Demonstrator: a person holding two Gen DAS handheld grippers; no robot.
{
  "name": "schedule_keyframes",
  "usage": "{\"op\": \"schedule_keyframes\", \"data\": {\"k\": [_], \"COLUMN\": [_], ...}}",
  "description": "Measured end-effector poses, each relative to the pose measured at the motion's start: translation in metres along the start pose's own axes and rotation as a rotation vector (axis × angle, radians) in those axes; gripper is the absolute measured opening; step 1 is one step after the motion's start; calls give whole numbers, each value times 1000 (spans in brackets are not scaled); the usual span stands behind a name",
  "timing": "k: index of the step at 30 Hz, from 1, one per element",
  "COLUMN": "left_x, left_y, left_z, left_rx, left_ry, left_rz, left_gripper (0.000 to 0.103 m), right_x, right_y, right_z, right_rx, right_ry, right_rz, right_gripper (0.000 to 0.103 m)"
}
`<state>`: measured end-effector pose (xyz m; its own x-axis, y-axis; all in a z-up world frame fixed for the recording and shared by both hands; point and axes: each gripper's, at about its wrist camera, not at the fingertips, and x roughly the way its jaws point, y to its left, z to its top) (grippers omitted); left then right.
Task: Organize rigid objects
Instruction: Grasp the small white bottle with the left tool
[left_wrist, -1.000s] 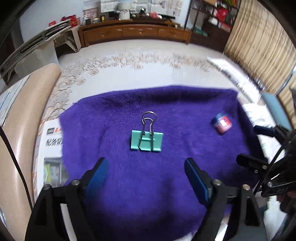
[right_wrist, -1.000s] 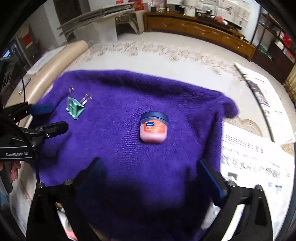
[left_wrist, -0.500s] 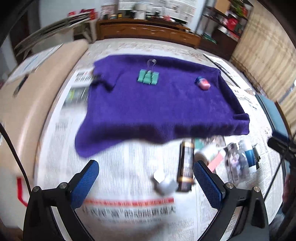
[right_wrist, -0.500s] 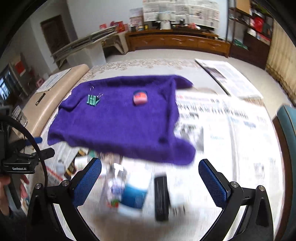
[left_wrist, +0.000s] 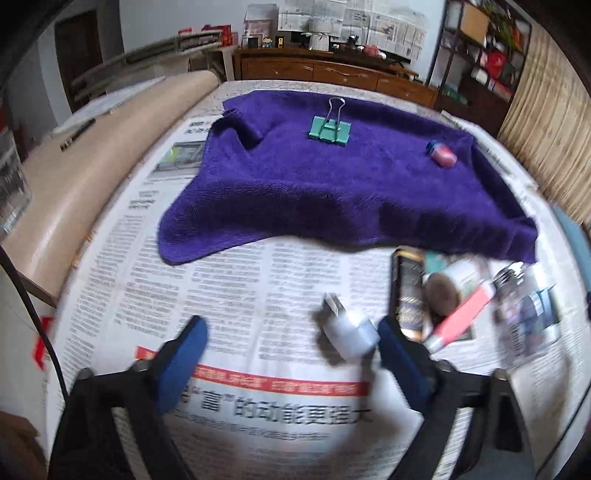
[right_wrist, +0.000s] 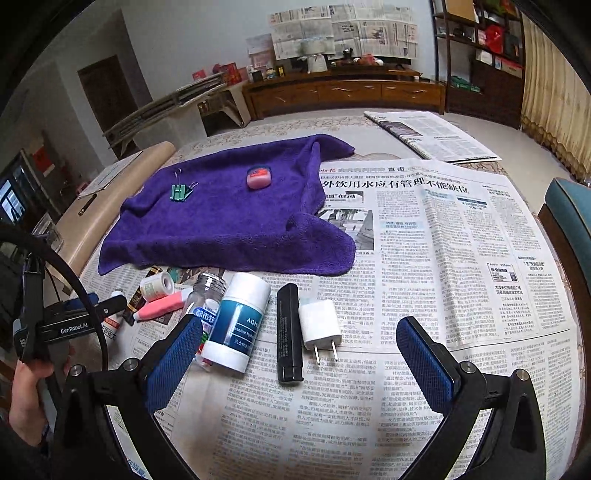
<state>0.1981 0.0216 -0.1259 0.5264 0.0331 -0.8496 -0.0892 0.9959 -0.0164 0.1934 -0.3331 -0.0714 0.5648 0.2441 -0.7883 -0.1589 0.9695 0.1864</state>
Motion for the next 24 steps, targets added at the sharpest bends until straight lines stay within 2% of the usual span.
{"op": "schedule_keyframes", "data": {"k": [2,9,11,13,15,18,24], "left_x": [-2,-2,-3,-5,-6,-8,-10], "left_y": [2,1,0,-1,-2,-5,-2], "left_z": [-3,-4,-4,-3,-4,-6,-7], "left_rx": [10,58,70,77,96,129,111], "left_ry": [-25,-82,-92,-101,-106,-107,-99], "left_rz": [14,-45,-46,-62,-70,-79,-115], "left_gripper": [80,77,70,50,42,23,23], "right_x": [1,3,3,4,6,9,14], "right_y": [-2,-5,-6,-6,-6,-6,-7], "right_z": [-1,-4,-5,-5,-6,-9,-11], "right_rx": [5,-2,3,3,-1,-6,-34], "right_ry": [9,24,28,32,39,55,70], "right_rz": [7,4,2,3,-3,-10,-60], "right_gripper": [103,103,103,103,103,103,103]}}
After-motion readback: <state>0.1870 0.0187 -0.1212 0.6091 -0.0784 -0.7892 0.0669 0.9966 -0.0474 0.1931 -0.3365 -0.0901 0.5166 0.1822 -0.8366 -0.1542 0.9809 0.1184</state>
